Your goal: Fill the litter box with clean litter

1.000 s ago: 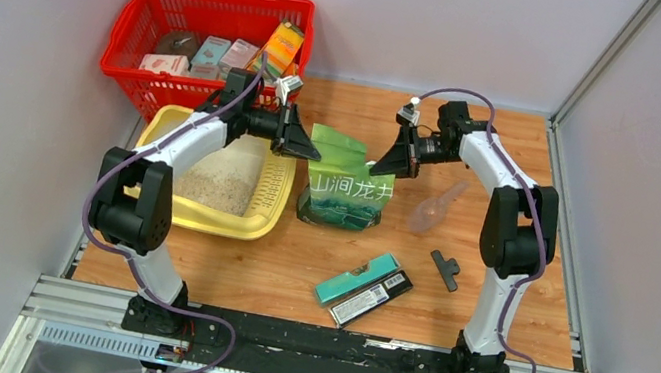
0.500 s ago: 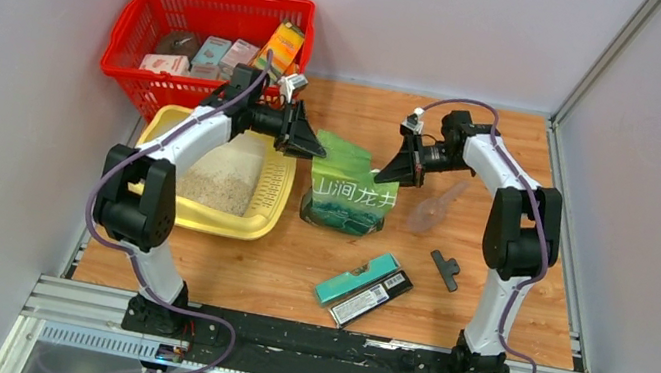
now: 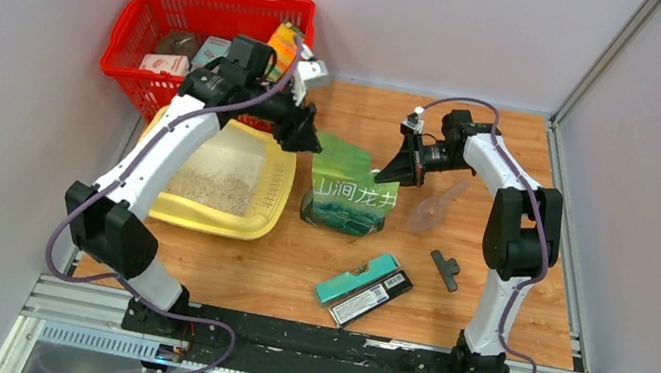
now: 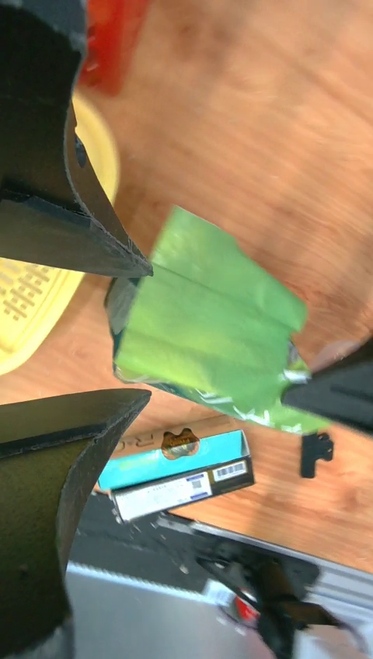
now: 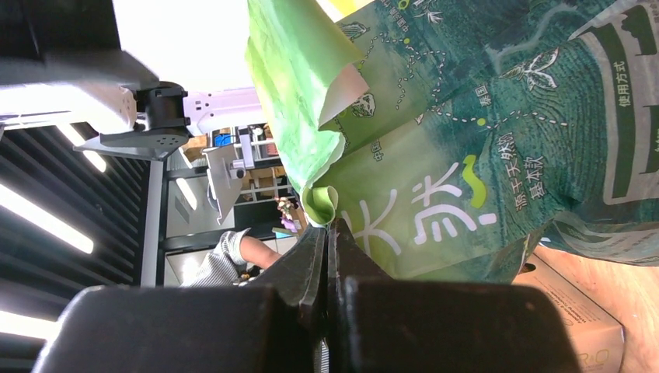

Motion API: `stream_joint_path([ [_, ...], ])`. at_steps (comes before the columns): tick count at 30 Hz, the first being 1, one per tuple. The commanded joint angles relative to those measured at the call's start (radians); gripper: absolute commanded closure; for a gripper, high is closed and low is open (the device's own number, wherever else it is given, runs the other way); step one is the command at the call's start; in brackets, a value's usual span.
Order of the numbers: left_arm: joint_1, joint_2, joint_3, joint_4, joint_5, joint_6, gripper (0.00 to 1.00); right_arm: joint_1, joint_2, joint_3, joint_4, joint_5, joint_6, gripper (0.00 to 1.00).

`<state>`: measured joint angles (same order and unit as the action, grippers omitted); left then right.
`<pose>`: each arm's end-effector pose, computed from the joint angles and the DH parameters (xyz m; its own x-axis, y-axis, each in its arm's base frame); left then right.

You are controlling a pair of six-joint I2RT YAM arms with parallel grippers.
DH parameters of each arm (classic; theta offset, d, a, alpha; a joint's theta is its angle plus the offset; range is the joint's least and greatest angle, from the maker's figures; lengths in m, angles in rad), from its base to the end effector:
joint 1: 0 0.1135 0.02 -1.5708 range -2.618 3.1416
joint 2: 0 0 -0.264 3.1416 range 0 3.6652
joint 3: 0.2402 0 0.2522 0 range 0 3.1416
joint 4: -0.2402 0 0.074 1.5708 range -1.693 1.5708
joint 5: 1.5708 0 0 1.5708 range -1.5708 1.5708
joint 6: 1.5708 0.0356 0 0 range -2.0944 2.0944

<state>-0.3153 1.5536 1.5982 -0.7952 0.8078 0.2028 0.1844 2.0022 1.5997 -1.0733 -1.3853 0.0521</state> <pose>0.3054 -0.1267 0.3811 -0.4908 0.3065 -0.8156 0.8327 0.4404 -0.3356 0.3739 0.1053 0.2324 -0.9838 -0.1737 -0.0438 -0.0743 0.1735 0.9820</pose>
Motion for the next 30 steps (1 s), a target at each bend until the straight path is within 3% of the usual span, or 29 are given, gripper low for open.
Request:
stream_joint_path([
  [1,-0.128,0.046,0.113,-0.18,-0.045,0.54,0.37,-0.01,-0.074,0.051,-0.036,-0.253,0.058,1.0],
  [4,-0.206,0.085,0.106,-0.144,-0.077,0.581,0.35,-0.008,-0.072,0.051,-0.025,-0.253,0.071,1.0],
  [9,-0.286,0.125,0.04,0.053,-0.13,0.606,0.34,-0.008,-0.083,0.04,-0.017,-0.253,0.081,1.0],
  [18,-0.327,0.168,0.002,0.096,-0.162,0.661,0.34,-0.013,-0.085,0.026,0.006,-0.253,0.114,1.0],
  [23,-0.34,0.178,-0.01,0.053,-0.208,0.742,0.45,-0.022,-0.085,0.005,0.039,-0.253,0.161,1.0],
  [28,-0.338,0.16,-0.052,0.053,-0.234,0.738,0.53,-0.033,-0.103,-0.006,0.032,-0.253,0.161,1.0],
  [30,-0.338,0.16,-0.052,0.053,-0.229,0.693,0.61,-0.033,-0.117,-0.009,0.006,-0.253,0.141,1.0],
])
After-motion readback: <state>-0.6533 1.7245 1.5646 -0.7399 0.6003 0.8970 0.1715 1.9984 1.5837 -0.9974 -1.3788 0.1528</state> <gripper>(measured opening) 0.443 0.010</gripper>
